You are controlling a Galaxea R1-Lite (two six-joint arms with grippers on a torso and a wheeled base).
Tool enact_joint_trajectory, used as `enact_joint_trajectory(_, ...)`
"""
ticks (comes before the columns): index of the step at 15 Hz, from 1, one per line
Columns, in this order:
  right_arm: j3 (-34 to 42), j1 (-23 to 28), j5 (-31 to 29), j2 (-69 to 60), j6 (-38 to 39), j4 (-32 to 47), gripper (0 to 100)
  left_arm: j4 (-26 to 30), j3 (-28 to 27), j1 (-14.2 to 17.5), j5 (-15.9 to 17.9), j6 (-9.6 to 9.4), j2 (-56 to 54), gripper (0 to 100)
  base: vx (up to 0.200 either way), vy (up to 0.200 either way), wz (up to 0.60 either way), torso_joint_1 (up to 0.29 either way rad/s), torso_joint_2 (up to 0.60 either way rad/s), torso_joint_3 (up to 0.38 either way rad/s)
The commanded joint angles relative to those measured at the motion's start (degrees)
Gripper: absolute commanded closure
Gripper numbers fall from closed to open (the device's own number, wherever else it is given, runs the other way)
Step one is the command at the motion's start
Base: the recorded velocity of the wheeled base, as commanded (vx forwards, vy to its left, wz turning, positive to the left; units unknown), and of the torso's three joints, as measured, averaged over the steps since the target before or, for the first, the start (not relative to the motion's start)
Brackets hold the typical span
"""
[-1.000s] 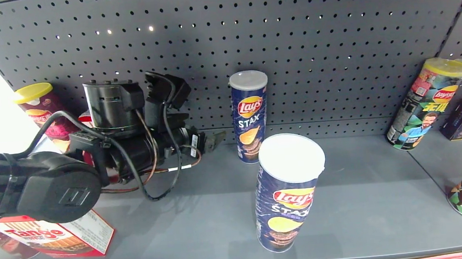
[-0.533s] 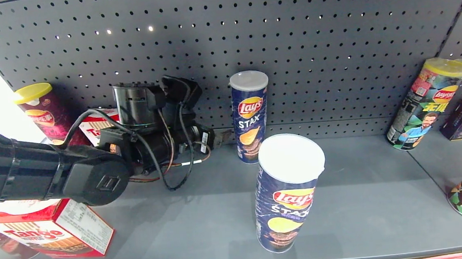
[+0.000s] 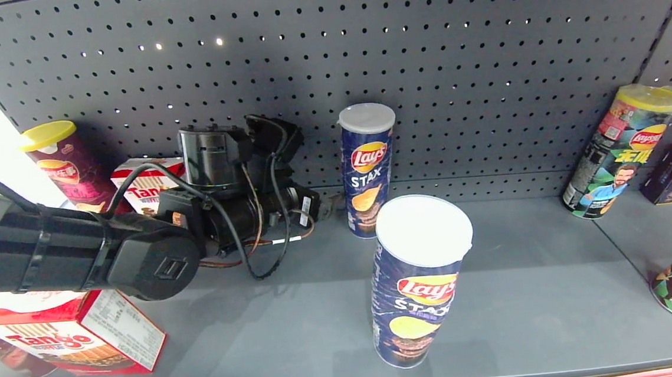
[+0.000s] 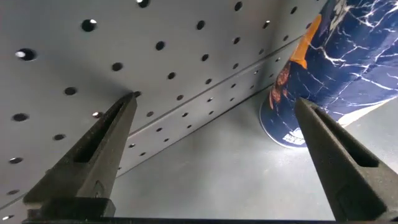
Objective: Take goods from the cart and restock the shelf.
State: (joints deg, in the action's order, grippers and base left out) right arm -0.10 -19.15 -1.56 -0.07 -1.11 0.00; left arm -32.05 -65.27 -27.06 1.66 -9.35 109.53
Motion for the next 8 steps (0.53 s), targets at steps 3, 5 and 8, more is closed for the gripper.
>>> enact_joint_trajectory(3, 0.0, 0.0, 0.0, 0.1, 0.0, 0.0, 0, 0.0, 0.0, -0.8, -0.1, 0.12, 0.4, 0, 0.0, 0.0, 0.0, 0.0, 0.0, 0.0)
enact_joint_trajectory(5, 0.0, 0.0, 0.0, 0.1, 0.0, 0.0, 0, 0.0, 0.1, -1.0, -0.1, 0.12, 0.4, 0, 0.0, 0.0, 0.0, 0.0, 0.0, 0.0)
enact_joint_trajectory(8, 0.0, 0.0, 0.0, 0.1, 0.0, 0.0, 0, 0.0, 0.4, -1.0, -0.1, 0.12, 0.2, 0, 0.0, 0.0, 0.0, 0.0, 0.0, 0.0)
